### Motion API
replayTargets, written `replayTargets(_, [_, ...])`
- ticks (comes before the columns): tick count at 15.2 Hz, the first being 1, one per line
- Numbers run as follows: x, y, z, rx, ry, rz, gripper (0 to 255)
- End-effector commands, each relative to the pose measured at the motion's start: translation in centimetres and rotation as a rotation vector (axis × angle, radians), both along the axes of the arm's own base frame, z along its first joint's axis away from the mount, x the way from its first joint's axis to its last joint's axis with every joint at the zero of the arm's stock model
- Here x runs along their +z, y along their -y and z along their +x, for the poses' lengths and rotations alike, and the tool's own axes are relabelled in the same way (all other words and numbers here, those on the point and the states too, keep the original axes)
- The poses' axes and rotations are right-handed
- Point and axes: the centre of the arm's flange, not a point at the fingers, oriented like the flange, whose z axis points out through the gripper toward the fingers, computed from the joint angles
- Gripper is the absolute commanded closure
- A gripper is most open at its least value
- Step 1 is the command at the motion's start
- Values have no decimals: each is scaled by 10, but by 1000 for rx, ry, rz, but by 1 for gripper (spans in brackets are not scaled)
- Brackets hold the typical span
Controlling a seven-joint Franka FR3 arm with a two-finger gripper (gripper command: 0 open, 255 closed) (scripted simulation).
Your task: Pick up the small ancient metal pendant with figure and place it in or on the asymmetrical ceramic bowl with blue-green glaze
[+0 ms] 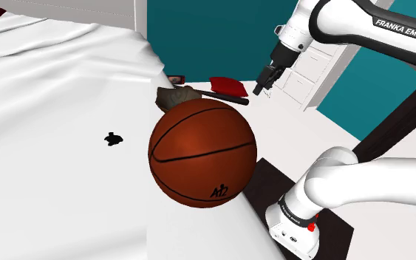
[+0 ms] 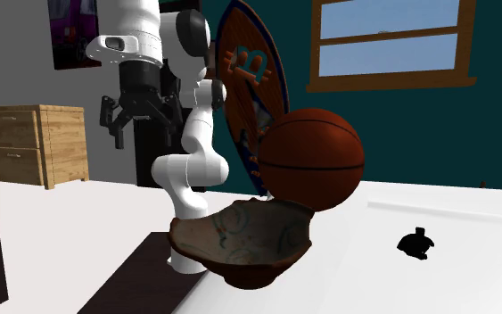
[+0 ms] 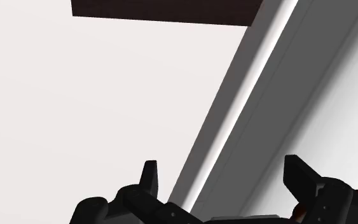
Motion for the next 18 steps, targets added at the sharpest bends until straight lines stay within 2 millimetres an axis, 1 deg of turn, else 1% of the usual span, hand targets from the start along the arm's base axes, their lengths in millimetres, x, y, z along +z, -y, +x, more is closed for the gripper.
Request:
replayTargets(1, [0,0,0,0,0,0,0])
replayTargets(6, [-5,-46,52,141,-19,-21,0])
replayTargets(10, [-11,-87,88,253,-34,-38,0])
replayTargets(14, [-18,-132,119,366,-49,-55,0])
replayTargets(18, [-26,-181,145,479,-64,-72,0])
